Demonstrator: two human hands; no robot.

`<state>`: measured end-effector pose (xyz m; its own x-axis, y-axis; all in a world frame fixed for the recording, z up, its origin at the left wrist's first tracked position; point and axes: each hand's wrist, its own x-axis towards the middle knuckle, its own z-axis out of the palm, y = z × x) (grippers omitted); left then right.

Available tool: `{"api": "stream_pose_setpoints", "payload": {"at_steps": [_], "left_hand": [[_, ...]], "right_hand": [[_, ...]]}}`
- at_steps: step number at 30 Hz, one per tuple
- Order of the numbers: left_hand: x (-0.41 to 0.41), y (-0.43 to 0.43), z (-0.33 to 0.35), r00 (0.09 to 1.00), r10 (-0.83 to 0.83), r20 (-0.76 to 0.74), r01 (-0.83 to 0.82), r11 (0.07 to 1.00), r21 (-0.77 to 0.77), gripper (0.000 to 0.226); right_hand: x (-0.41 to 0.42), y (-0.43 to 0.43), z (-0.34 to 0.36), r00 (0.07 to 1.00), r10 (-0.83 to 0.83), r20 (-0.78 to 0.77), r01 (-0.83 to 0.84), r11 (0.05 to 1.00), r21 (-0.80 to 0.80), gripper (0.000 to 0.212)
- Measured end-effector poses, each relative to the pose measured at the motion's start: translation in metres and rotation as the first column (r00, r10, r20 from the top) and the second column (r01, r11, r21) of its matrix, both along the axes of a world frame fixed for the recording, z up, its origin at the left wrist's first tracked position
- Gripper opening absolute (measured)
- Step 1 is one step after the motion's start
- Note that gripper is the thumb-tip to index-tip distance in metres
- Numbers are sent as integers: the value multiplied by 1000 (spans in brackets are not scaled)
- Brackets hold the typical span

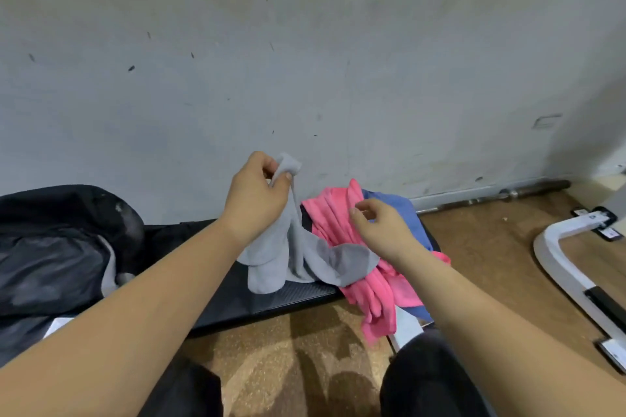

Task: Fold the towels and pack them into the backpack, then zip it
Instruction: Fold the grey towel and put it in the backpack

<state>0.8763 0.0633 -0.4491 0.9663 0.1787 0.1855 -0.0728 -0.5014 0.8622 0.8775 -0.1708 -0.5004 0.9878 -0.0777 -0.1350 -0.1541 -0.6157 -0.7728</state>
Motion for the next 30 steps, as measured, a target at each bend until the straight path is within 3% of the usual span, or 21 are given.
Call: {"api": "stream_pose_setpoints", "payload": {"at_steps": [2, 4, 6, 9, 10, 12, 15, 19, 22, 24, 27, 30], "left_hand": [[-1, 6, -20, 997, -39, -63, 44, 996, 77, 10], [-1, 13, -49, 986, -50, -158, 73, 987, 144, 10], [-4, 20, -77, 972, -46, -230, 94, 975, 202, 9], [3, 25, -114, 947, -95, -307, 180, 948, 262, 3], [6, 25, -123, 935, -125, -332, 221, 938, 268, 2], [9, 27, -141, 913, -183, -363, 294, 914, 279, 27], [13, 38, -166, 933, -161, -322, 263, 915, 306, 51], [15, 45, -176, 919, -133, -370, 230, 945, 233, 29], [12, 45, -176, 910, -164, -381, 294, 903, 314, 43], [6, 48, -173, 905, -191, -379, 327, 883, 336, 50], [-14, 51, -158, 936, -177, -303, 272, 913, 305, 29], [-41, 52, -125, 974, -126, -187, 165, 963, 211, 20]], "right_hand": [[7, 8, -16, 987, 71, -142, -93, 984, -154, 55], [9, 17, -38, 963, 92, -253, -186, 908, -376, 65], [9, 22, -56, 978, 92, -188, -180, 827, -532, 57], [29, 34, -78, 978, 208, 15, -156, 777, -610, 53], [38, 37, -85, 970, 240, 23, -177, 774, -608, 52], [55, 44, -101, 967, 254, -15, -215, 785, -582, 45], [73, 49, -125, 977, 215, 8, -172, 804, -569, 31], [80, 53, -140, 985, 170, 39, -118, 814, -568, 32], [72, 58, -136, 979, 188, 84, -123, 860, -495, 44], [66, 67, -124, 949, 298, 104, -225, 870, -438, 48], [44, 85, -88, 862, 505, -48, -504, 842, -193, 40], [11, 88, -56, 790, 602, -118, -605, 796, 15, 39]]}}
